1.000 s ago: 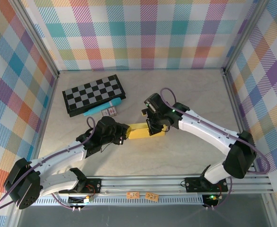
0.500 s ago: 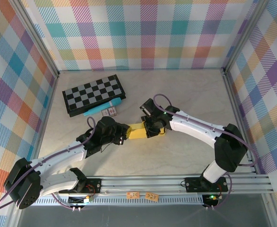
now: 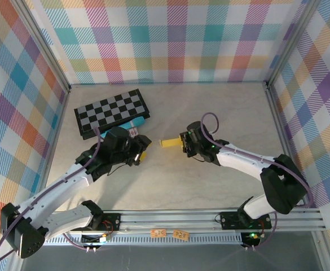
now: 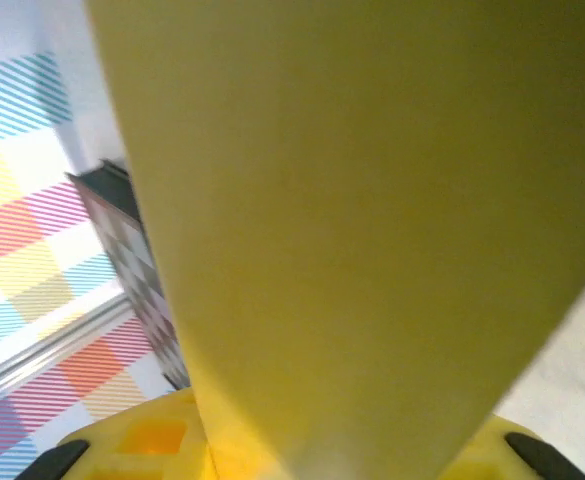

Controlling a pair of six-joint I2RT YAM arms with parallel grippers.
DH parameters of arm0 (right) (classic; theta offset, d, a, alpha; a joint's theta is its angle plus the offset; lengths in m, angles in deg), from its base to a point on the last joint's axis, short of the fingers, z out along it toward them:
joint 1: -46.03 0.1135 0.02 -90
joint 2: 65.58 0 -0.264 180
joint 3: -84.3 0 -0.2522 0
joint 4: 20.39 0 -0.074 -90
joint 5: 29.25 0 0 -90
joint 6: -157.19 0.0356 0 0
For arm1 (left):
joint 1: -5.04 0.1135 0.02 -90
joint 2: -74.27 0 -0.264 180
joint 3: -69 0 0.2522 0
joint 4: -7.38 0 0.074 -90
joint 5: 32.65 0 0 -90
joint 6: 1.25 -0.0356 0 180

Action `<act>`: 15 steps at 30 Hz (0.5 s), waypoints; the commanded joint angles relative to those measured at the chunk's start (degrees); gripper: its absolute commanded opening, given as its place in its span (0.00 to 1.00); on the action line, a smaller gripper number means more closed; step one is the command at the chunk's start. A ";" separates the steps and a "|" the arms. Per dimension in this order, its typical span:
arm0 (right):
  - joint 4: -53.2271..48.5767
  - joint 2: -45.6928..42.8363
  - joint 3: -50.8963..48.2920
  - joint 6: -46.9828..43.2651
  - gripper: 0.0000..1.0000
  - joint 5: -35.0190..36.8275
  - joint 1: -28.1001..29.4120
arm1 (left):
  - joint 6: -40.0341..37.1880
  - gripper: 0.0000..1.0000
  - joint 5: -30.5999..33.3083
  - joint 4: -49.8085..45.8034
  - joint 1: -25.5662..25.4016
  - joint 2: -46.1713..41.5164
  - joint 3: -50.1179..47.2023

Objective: Fold the paper box

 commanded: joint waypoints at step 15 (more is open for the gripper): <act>-23.54 -5.73 -1.47 -4.88 0.78 -4.87 -8.21 | -12.17 0.50 0.36 -7.65 6.46 -2.50 3.25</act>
